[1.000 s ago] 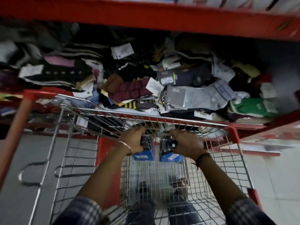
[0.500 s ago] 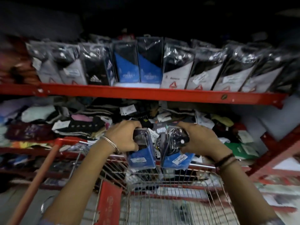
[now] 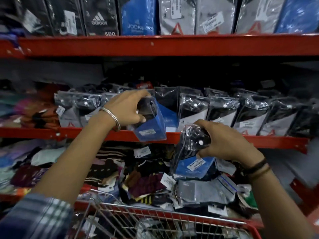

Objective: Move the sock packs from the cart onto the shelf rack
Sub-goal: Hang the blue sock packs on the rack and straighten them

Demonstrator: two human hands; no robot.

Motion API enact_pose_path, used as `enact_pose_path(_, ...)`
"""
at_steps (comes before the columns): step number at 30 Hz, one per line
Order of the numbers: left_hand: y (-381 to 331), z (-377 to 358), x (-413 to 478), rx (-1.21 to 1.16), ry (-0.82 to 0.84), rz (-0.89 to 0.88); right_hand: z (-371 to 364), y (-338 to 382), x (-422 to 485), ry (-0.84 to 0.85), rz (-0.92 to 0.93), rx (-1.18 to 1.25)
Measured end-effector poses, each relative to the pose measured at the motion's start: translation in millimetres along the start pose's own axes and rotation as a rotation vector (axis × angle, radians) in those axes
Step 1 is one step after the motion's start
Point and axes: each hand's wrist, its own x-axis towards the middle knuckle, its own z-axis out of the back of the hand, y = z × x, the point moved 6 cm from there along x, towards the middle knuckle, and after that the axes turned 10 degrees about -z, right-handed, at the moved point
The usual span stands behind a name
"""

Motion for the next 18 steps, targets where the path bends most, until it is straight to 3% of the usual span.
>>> enact_pose_path(6, 18.5, 3.1, 36.2, 0.152, 0.037, -0.020, 33.4, 29.1, 25.7, -0.147, 0.066, -0.056)
enact_pose_path(14, 45.3, -23.5, 60.5, 0.353, 0.175, -0.013, 51.0, 64.0, 72.8, -0.149, 0.129, -0.038)
enact_pose_path(18, 60.5, -38.3, 63.7, 0.325, 0.241, 0.013, 55.2, 77.9, 91.8, -0.223, 0.146, -0.124)
